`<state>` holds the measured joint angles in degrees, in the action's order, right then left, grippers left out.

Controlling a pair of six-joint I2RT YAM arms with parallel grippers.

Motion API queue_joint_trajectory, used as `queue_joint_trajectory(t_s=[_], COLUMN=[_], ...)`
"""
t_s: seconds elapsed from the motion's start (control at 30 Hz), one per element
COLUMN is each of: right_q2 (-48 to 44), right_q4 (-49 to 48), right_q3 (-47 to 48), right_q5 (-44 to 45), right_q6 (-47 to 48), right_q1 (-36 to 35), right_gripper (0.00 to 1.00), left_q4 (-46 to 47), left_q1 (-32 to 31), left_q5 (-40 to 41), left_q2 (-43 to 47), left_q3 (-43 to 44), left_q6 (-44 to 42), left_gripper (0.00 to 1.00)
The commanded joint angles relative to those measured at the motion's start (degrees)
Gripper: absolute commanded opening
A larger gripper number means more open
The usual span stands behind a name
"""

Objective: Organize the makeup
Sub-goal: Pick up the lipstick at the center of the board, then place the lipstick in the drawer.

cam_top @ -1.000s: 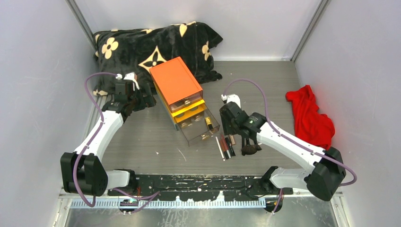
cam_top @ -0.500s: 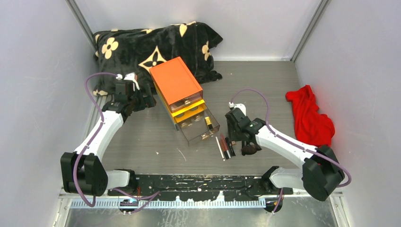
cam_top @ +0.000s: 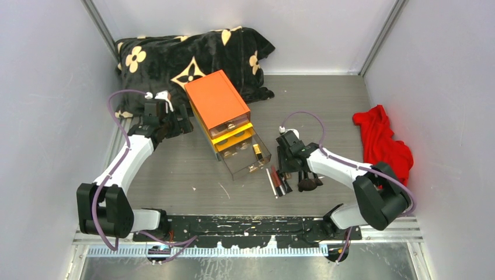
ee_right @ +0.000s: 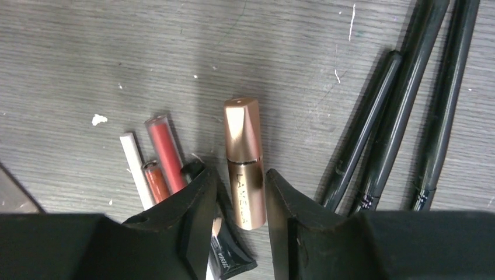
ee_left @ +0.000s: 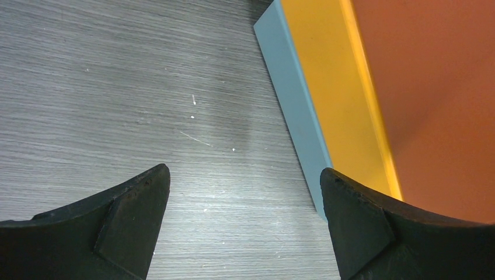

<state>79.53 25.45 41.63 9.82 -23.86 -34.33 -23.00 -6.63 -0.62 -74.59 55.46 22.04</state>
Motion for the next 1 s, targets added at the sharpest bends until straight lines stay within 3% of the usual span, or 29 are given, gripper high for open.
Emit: queue_joint_trajectory(t_s=[0.0,0.23,0.27,0.37,0.4,0.53,0.7,0.97], right_q2=[1.5,4.6,4.9,4.7,4.2,0.7,-4.7,-3.8], right_q4=[-4.3,-6.5,-6.6,-6.6,-6.0,-2.6,7.1,15.6], right_q3=[-0.5,-0.9,-1.0,-1.3,-1.2,0.2,10.1,30.8], right_q5=[-0.7,-1.6,-1.7,-1.4,-1.2,1.7,7.2,-1.4], right_q6=[0.9,1.5,1.7,1.5,1.4,1.9,5.6,12.4], right_q1=[1.6,3.4,3.6,4.1,4.2,4.4,4.3,4.3], right_gripper=[0.40,0.38,0.33,0.06,0.01,0.00,0.00,0.06], left_q4=[1.8,1.8,1.8,1.7,1.7,1.6,1.6,1.6], left_q1=[-0.1,-0.1,-0.2,-0.1,-0.2,-0.1,-0.1,-0.1], left_q5=[0.6,0.7,0.8,0.9,1.0,0.8,0.9,0.7], left_q2=[0.8,0.6,0.6,0.7,0.7,0.8,1.4,1.4], left_q3=[0.4,0.3,0.3,0.6,0.7,0.8,0.3,0.8], left_q6=[-0.9,-0.9,-0.9,-1.1,-1.1,-1.1,-1.0,-0.3], left_gripper=[1.00,1.00,1.00,1.00,1.00,1.00,1.00,1.00])
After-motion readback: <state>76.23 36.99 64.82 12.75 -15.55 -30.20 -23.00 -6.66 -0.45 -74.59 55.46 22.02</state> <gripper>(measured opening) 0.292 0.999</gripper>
